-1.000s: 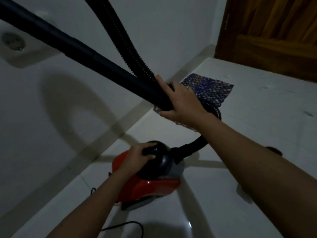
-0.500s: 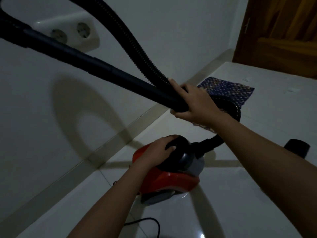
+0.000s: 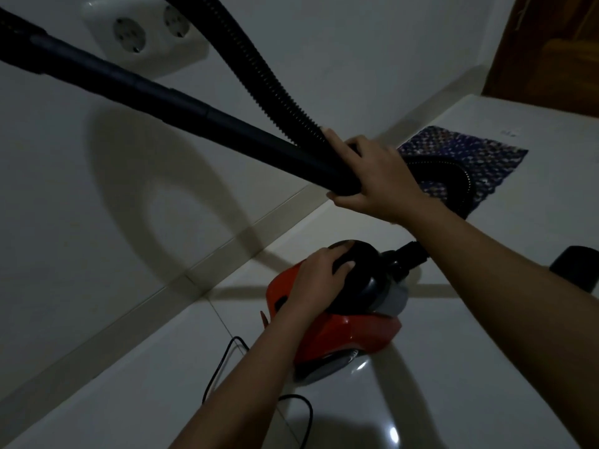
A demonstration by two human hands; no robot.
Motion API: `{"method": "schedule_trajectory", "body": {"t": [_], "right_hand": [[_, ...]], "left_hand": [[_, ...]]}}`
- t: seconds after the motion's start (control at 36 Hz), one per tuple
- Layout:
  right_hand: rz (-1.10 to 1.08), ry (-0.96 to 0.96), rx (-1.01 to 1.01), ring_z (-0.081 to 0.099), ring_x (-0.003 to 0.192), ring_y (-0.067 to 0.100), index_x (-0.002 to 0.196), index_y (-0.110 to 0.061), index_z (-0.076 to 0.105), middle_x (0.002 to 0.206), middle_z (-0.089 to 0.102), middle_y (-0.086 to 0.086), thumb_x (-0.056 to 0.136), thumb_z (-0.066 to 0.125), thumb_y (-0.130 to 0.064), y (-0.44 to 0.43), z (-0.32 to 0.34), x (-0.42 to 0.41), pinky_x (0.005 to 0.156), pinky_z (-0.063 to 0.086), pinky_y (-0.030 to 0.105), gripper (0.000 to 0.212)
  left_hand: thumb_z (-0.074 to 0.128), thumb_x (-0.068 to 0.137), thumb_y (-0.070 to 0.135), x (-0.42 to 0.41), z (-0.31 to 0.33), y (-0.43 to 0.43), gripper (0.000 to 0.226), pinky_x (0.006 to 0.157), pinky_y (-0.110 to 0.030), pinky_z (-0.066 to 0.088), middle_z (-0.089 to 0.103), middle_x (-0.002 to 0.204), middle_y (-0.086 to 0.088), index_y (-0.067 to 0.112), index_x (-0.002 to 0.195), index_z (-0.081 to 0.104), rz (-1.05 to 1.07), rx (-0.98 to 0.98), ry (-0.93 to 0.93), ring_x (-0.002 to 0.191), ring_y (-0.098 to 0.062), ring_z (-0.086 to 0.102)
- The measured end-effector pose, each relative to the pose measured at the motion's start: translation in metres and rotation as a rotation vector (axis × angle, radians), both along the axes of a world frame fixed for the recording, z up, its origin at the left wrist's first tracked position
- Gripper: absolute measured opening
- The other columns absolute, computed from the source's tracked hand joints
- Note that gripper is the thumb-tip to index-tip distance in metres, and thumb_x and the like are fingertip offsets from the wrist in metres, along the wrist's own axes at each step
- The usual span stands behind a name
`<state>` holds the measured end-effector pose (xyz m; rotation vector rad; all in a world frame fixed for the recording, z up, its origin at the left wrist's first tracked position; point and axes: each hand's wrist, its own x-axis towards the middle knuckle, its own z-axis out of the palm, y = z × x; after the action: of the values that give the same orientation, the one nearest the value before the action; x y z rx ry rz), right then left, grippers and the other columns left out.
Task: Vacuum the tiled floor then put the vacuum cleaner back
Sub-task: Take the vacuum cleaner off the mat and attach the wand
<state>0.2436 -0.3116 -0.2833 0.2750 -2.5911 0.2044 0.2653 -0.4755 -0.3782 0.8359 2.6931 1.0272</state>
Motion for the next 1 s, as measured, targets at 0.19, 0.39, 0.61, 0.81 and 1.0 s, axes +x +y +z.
{"method": "schedule_trajectory", "body": {"t": [0.19, 0.39, 0.61, 0.81, 1.0], "right_hand": [[0.010, -0.004, 0.019, 0.055, 0.098, 0.030, 0.152, -0.025, 0.016, 0.116, 0.054, 0.013, 0.078, 0.055, -0.053, -0.001, -0.012, -0.008, 0.086, 0.040, 0.040, 0.089], [0.027, 0.007, 0.019, 0.055, 0.097, 0.029, 0.153, -0.025, 0.014, 0.114, 0.054, 0.012, 0.078, 0.056, -0.052, 0.003, -0.015, -0.012, 0.085, 0.040, 0.039, 0.089], [0.005, 0.019, -0.011, 0.055, 0.094, 0.029, 0.152, -0.024, 0.017, 0.114, 0.055, 0.014, 0.078, 0.061, -0.050, 0.004, -0.016, -0.014, 0.086, 0.042, 0.041, 0.090], [0.040, 0.024, -0.053, 0.055, 0.092, 0.029, 0.152, -0.021, 0.021, 0.111, 0.056, 0.013, 0.076, 0.060, -0.050, -0.001, -0.025, -0.012, 0.080, 0.039, 0.036, 0.090], [0.073, 0.022, -0.117, 0.056, 0.087, 0.028, 0.151, -0.021, 0.023, 0.105, 0.057, 0.011, 0.073, 0.056, -0.054, -0.010, -0.022, -0.007, 0.078, 0.041, 0.036, 0.091]], "left_hand": [[0.044, 0.098, 0.031, 0.010, -0.022, -0.031, 0.035, 0.099, -0.026, 0.041, 0.061, 0.127, 0.000, 0.018, 0.126, 0.058, 0.446, 0.390, -0.122, 0.114, -0.007, 0.052], [0.036, 0.100, 0.032, 0.029, -0.082, -0.065, 0.047, 0.112, -0.041, 0.035, 0.037, 0.149, -0.006, 0.016, 0.144, 0.034, 0.735, 0.405, -0.385, 0.135, -0.024, 0.038], [0.039, 0.097, 0.040, 0.038, -0.099, -0.069, 0.054, 0.111, -0.048, 0.035, 0.028, 0.154, 0.001, 0.030, 0.148, 0.023, 0.715, 0.631, -0.531, 0.138, -0.022, 0.034], [0.047, 0.095, 0.038, 0.034, -0.101, -0.072, 0.051, 0.106, -0.053, 0.041, 0.037, 0.150, -0.001, 0.033, 0.144, 0.032, 0.780, 0.635, -0.549, 0.131, -0.025, 0.043], [0.049, 0.096, 0.031, 0.031, -0.087, -0.070, 0.051, 0.108, -0.049, 0.040, 0.041, 0.147, -0.008, 0.022, 0.144, 0.036, 0.812, 0.623, -0.570, 0.131, -0.028, 0.044]]}}
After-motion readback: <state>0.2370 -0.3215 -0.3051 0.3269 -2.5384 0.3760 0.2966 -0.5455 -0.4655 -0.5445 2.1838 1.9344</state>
